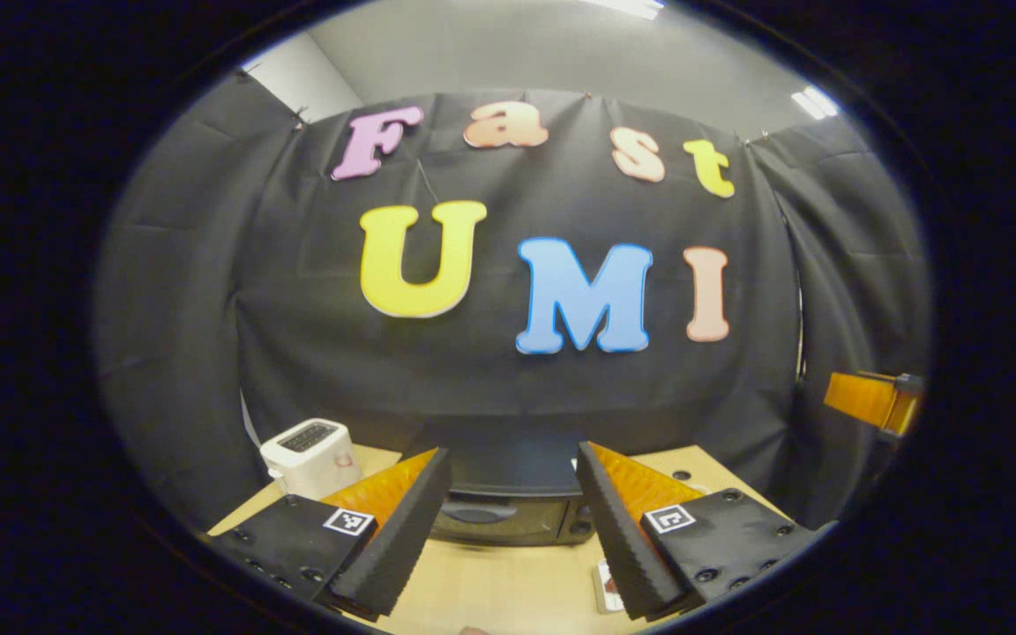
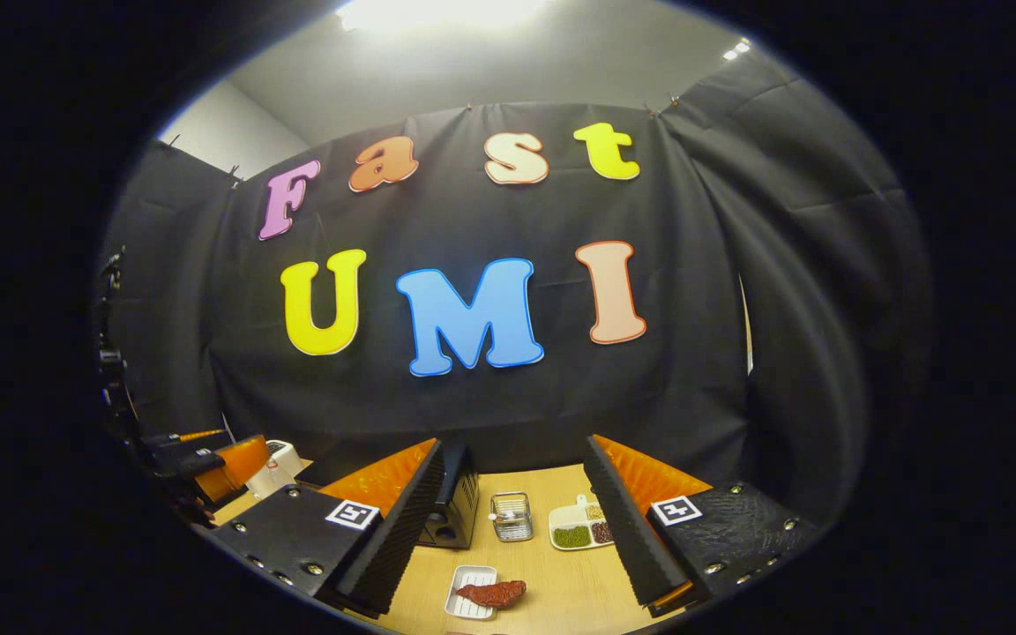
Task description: Open the electric oven with the left hand, put the food in, and close the electric oven.
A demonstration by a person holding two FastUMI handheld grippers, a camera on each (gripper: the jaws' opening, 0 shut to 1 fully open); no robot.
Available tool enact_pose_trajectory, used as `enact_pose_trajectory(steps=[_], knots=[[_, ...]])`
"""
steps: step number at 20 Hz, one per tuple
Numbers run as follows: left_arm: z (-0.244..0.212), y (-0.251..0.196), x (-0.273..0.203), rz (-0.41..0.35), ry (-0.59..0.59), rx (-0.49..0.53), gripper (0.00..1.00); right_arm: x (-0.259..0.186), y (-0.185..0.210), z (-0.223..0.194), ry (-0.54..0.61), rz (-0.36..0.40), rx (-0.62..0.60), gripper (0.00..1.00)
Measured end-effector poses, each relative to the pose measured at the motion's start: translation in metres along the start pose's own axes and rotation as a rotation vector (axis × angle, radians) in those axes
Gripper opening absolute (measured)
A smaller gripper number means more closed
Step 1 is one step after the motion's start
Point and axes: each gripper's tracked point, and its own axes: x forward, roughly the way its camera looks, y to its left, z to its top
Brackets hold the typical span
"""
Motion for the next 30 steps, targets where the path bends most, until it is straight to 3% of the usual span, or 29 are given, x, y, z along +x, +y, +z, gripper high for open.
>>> enact_pose_trajectory(steps=[6,11,18,21,25,27,30], knots=[[-0.072,0.021,0.071,-0.014,0.162,0.0,0.95,0.002,-0.009,-0.003,0.011,-0.066,-0.021,0.96],[-0.096,0.032,0.122,-0.023,0.212,0.043,0.96,-0.009,-0.018,-0.002,0.004,-0.131,-0.045,0.96],[-0.14,0.043,0.18,-0.041,0.298,0.06,0.96,-0.012,-0.015,-0.011,0.028,-0.156,-0.069,0.96],[-0.158,0.053,0.191,-0.019,0.346,0.065,0.96,-0.011,-0.008,-0.009,0.028,-0.155,-0.093,0.96],[-0.156,0.054,0.189,-0.025,0.318,0.105,0.95,-0.008,-0.002,-0.01,0.037,-0.152,-0.106,0.96],[-0.159,0.054,0.189,-0.021,0.319,0.074,0.92,-0.007,0.003,-0.015,0.05,-0.141,-0.099,0.96],[-0.161,0.057,0.184,-0.021,0.328,0.058,1.0,-0.008,0.013,-0.013,0.049,-0.127,-0.1,0.96]])
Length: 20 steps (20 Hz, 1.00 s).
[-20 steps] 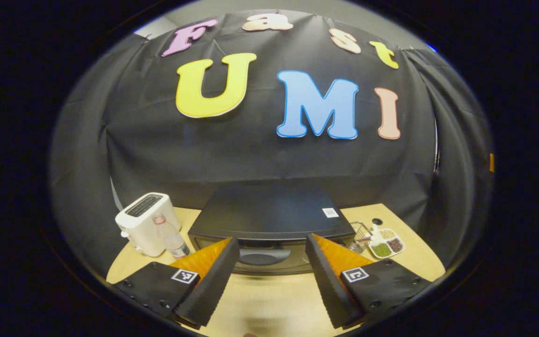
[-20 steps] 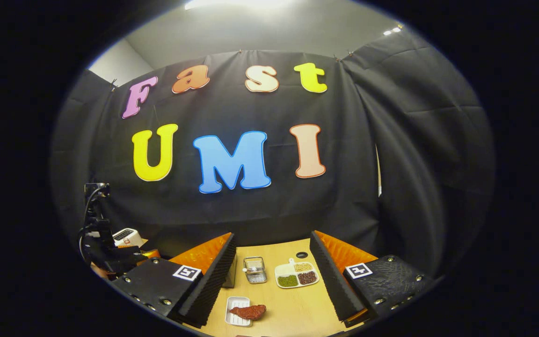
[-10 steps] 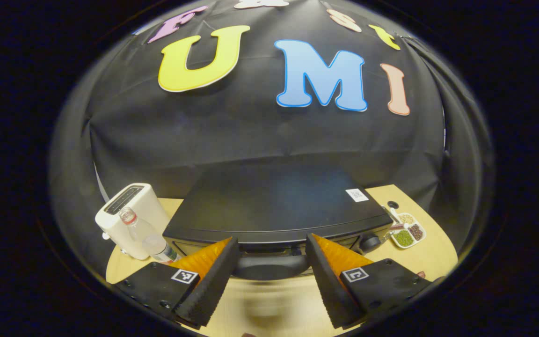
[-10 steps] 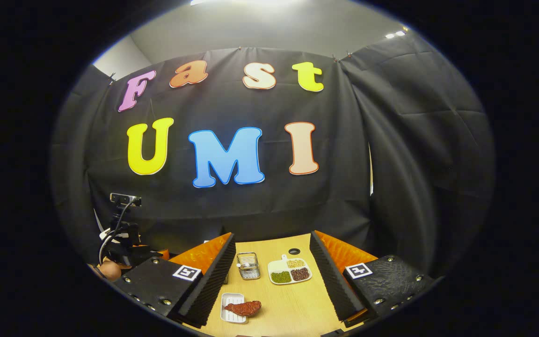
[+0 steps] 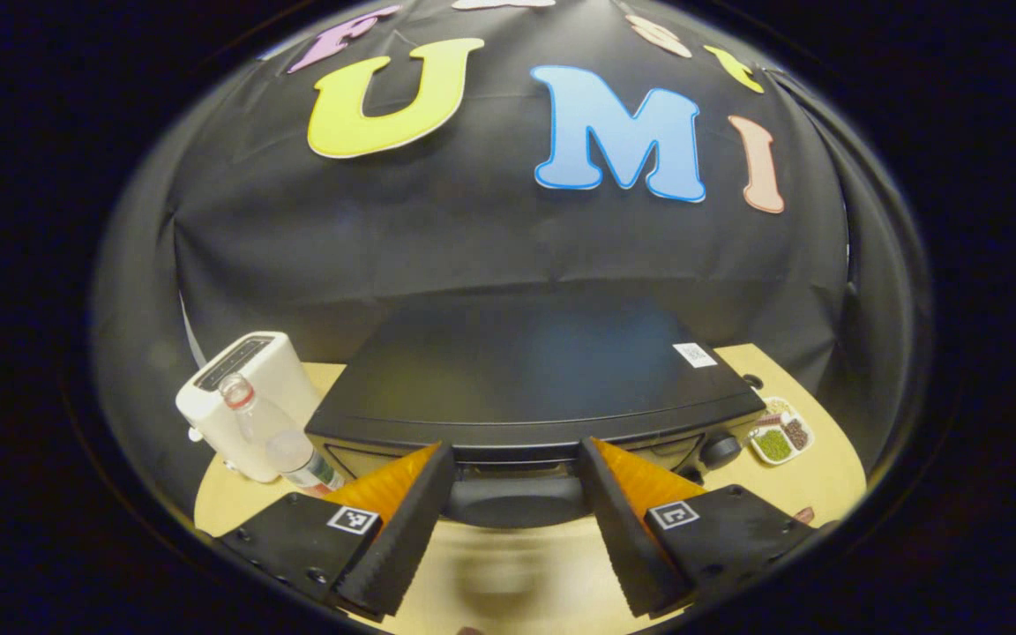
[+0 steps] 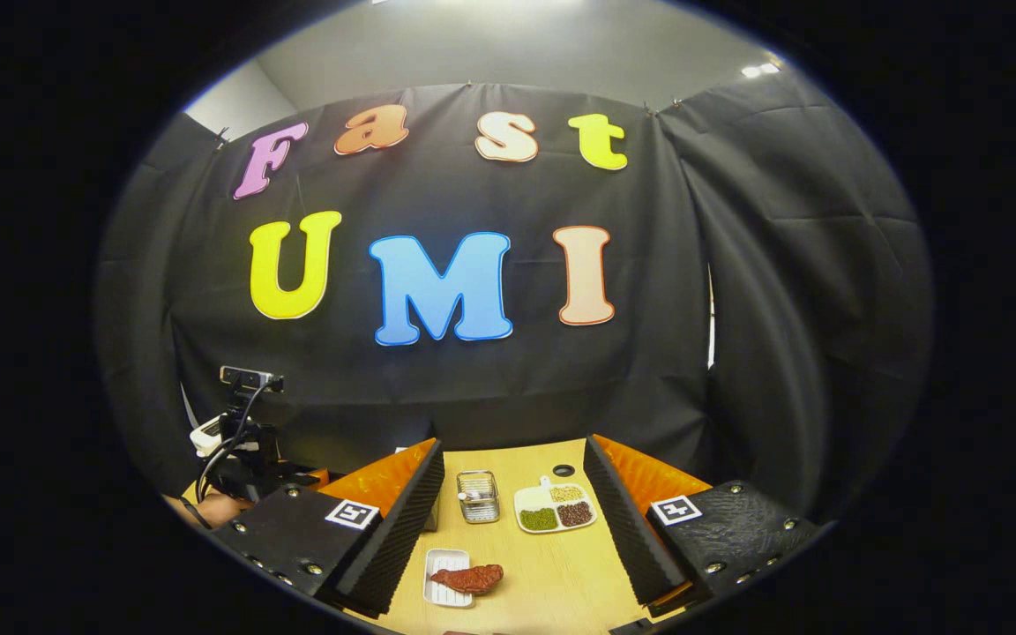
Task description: Open the electric oven with the left hand, put the food in, and close the electric oven.
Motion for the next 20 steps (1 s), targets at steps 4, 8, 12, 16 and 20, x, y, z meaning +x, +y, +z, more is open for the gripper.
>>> enact_pose_trajectory(steps=[4,8,12,16,20], knots=[[-0.017,-0.002,-0.019,-0.016,0.009,-0.004,0.95,-0.004,0.009,-0.001,-0.001,0.003,-0.002,0.96],[-0.049,-0.004,-0.044,-0.033,0.051,-0.028,0.95,-0.005,0.017,-0.007,0.011,0.006,0.004,0.96],[-0.075,-0.005,-0.058,-0.038,0.077,-0.009,0.95,-0.002,0.027,-0.007,0.017,0.032,-0.004,0.97],[-0.097,-0.008,-0.066,-0.046,0.099,-0.005,0.95,0.004,0.034,-0.008,0.015,0.056,-0.011,0.96],[-0.125,-0.01,-0.07,-0.062,0.142,-0.005,0.95,0.006,0.035,-0.012,0.025,0.062,0.003,0.96]])
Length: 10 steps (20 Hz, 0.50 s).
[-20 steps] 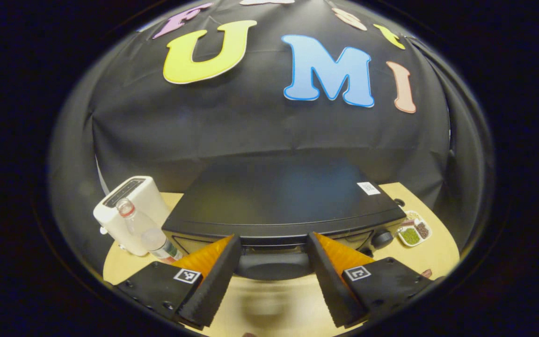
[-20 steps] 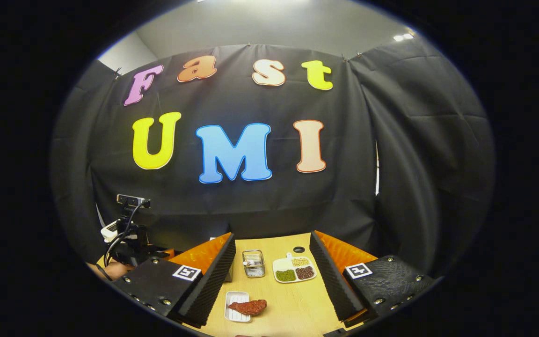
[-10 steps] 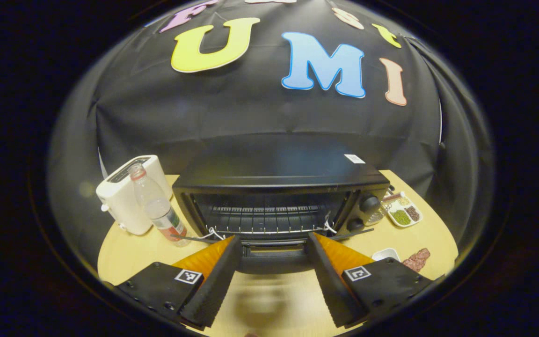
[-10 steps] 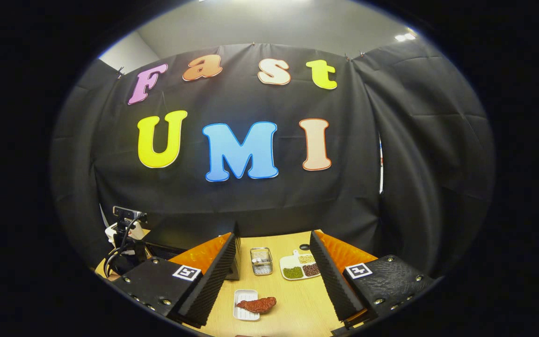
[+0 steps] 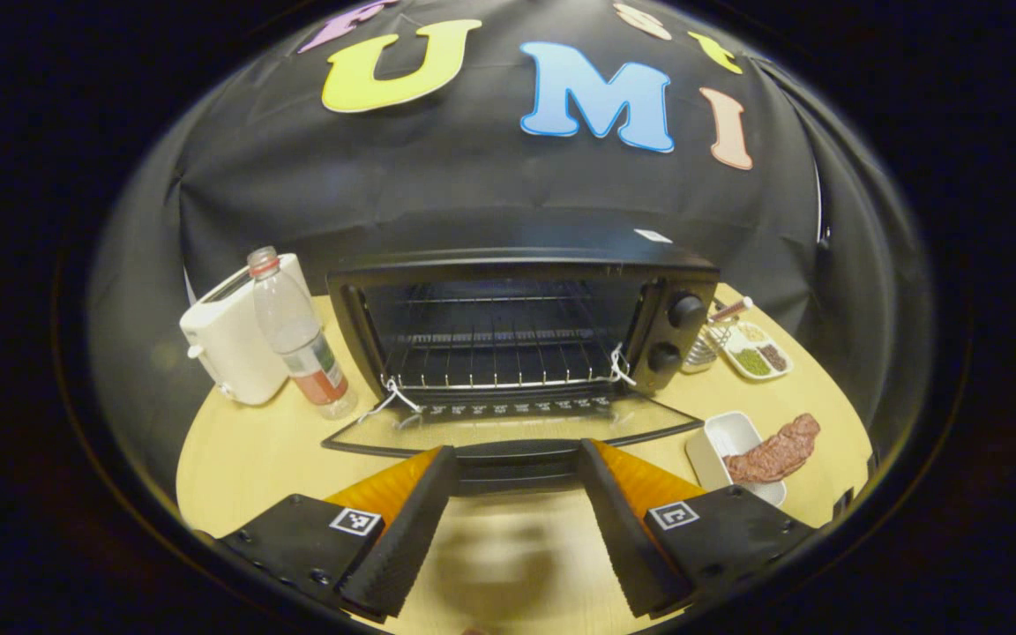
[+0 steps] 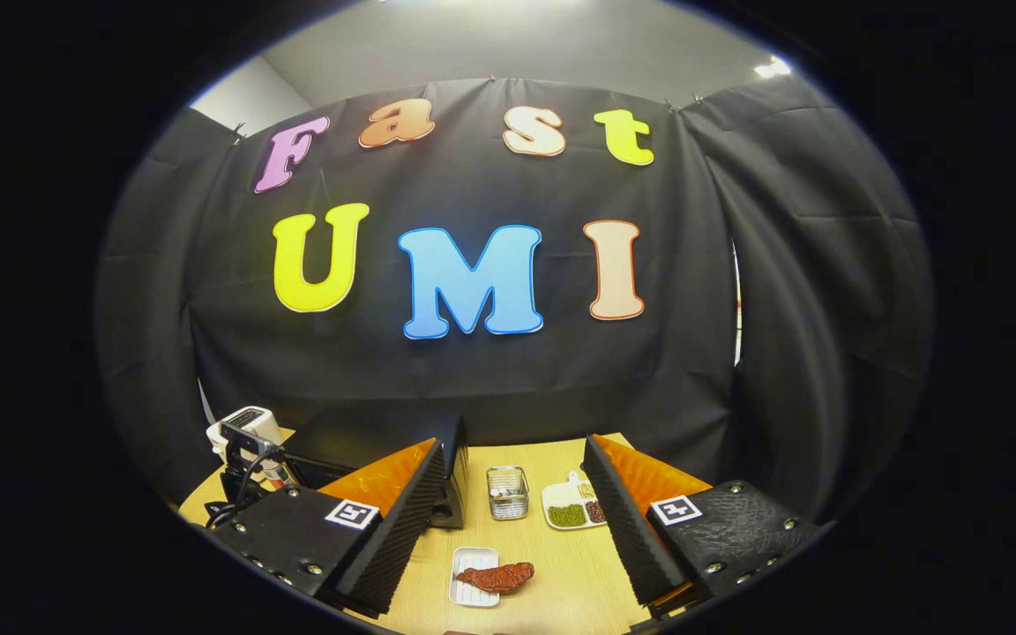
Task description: Open the electric oven with the left hand, put the food in, and close the electric oven.
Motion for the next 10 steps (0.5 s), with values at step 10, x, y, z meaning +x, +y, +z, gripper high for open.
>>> enact_pose_trajectory(steps=[10], knots=[[-0.012,0.01,-0.006,0.006,0.002,-0.024,0.95,-0.005,-0.007,-0.017,0.035,-0.004,-0.028,0.96]])
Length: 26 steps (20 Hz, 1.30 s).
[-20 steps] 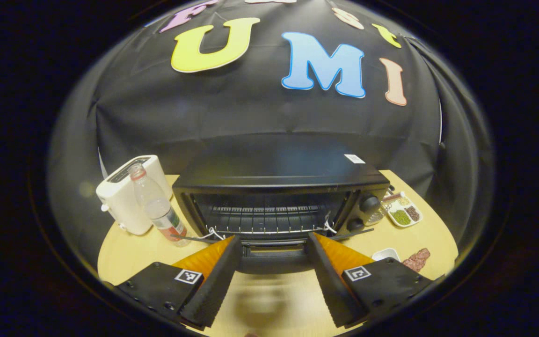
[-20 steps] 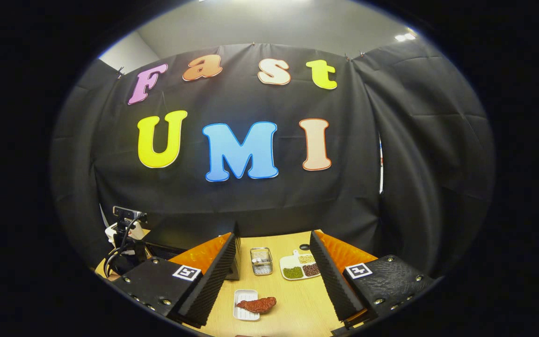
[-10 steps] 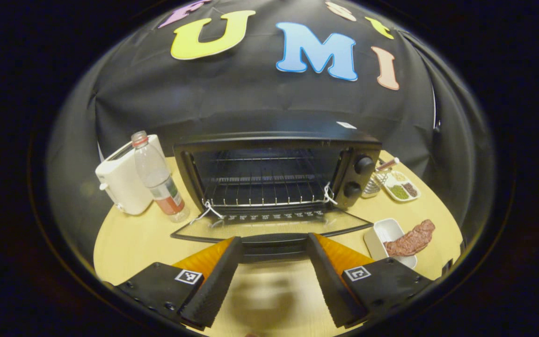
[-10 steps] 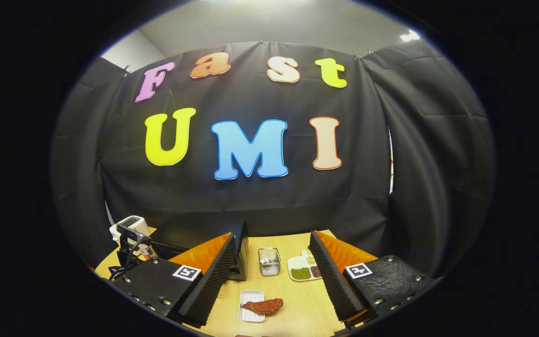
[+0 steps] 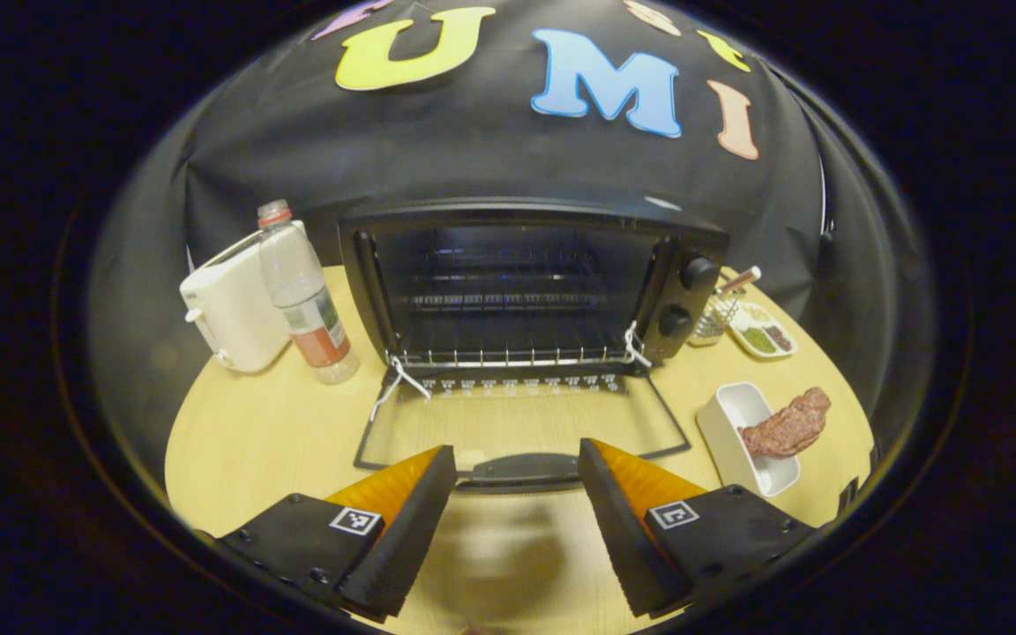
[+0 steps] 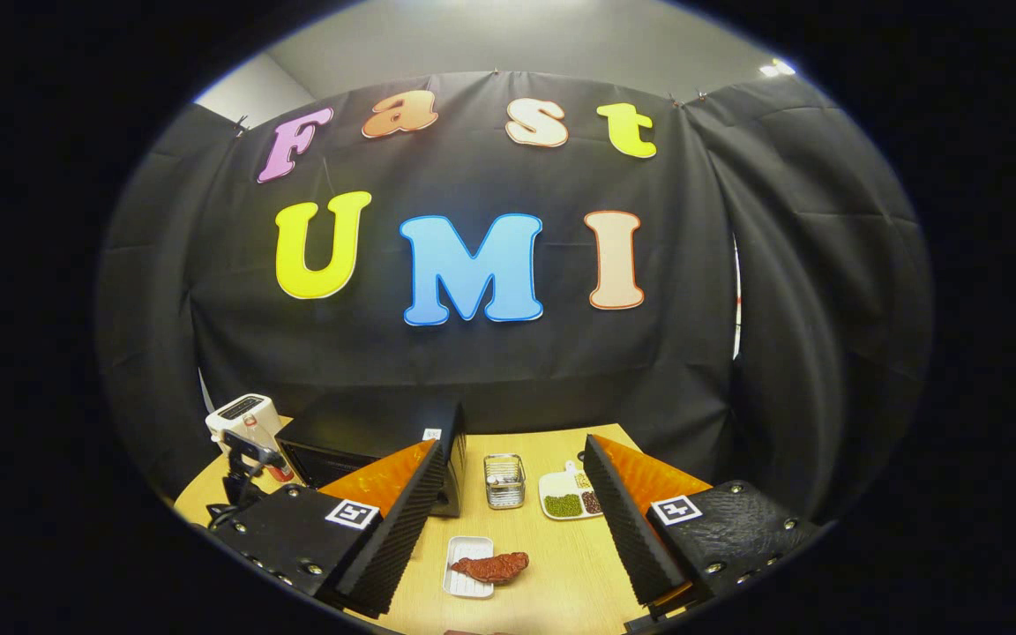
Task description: Open the electric oven with the left hand, put the food in, and close the electric oven.
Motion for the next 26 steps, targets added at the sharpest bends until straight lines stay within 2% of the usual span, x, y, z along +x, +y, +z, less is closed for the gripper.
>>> enact_pose_trajectory(steps=[3,4,5,8,9,10,14,15,17,19,21,26], knots=[[0.047,0.008,-0.036,0.022,-0.121,0.016,0.94,0.006,0.001,-0.015,0.032,0.04,0.056,0.96],[0.068,0.008,-0.049,0.02,-0.168,0.005,0.95,0.009,-0.001,-0.023,0.048,0.052,0.068,1.0],[0.086,0.007,-0.062,0.017,-0.215,-0.006,0.95,0.013,-0.004,-0.03,0.067,0.058,0.071,0.97],[0.151,0.013,-0.102,0.033,-0.353,-0.024,0.94,0.024,-0.008,-0.052,0.123,0.104,0.101,0.97],[0.17,0.014,-0.116,0.037,-0.398,-0.037,0.99,0.029,-0.012,-0.059,0.14,0.108,0.107,0.97],[0.19,0.017,-0.131,0.044,-0.442,-0.055,1.0,0.035,-0.017,-0.067,0.156,0.107,0.108,0.97],[0.26,0.031,-0.205,0.108,-0.627,-0.11,0.99,0.056,-0.023,-0.103,0.227,0.135,0.146,0.96],[0.275,0.03,-0.22,0.109,-0.663,-0.129,0.89,0.061,-0.022,-0.115,0.257,0.149,0.176,0.97],[0.294,0.028,-0.242,0.108,-0.711,-0.155,0.99,0.07,-0.024,-0.141,0.313,0.163,0.223,0.97],[0.31,0.031,-0.265,0.119,-0.753,-0.163,0.89,0.076,-0.026,-0.165,0.363,0.173,0.26,0.99],[0.32,0.034,-0.284,0.137,-0.784,-0.149,0.99,0.08,-0.028,-0.189,0.419,0.177,0.309,0.99],[0.323,0.038,-0.306,0.174,-0.799,-0.13,0.99,0.087,-0.019,-0.242,0.561,0.221,0.401,0.98]])
